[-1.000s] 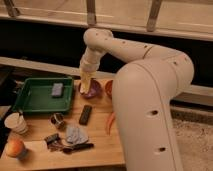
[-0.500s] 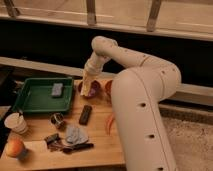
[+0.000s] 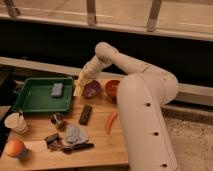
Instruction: Place banana in purple bowl
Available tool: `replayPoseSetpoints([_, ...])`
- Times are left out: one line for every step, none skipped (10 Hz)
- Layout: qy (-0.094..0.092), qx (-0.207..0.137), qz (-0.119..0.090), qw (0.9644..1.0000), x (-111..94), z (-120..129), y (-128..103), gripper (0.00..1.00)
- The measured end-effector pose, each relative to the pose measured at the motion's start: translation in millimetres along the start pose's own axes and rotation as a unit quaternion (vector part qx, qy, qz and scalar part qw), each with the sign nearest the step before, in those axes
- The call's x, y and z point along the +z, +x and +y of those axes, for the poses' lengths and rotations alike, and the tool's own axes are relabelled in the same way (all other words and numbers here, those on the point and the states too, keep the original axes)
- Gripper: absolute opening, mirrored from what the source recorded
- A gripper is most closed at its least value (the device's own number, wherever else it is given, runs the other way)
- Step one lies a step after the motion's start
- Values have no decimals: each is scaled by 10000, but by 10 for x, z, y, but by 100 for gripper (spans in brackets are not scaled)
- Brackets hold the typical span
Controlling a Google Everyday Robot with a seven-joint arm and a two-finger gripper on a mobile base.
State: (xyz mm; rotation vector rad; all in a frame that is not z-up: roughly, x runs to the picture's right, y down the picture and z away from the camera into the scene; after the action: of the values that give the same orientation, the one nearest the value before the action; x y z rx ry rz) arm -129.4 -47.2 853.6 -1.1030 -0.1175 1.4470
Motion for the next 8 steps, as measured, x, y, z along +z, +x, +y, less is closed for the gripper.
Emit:
replayPoseSetpoints([-81, -66, -165, 9998, -77, 52, -41, 65])
replayPoseSetpoints([-98, -134, -370, 9992, -213, 111, -105, 75])
replayPoseSetpoints([-100, -200, -502, 9985, -293, 170, -159, 78])
replayPoseSetpoints([-112, -217, -598, 9979, -340, 179, -199, 78])
replayPoseSetpoints([-138, -191, -668, 9975, -378, 149, -218, 78])
replayPoseSetpoints([-134, -180, -678, 9974, -398, 132, -217, 78])
replayPoseSetpoints([-144, -192, -664, 9975, -377, 155, -216, 78])
replayPoseSetpoints([-154, -200, -658, 9975, -367, 172, -216, 78])
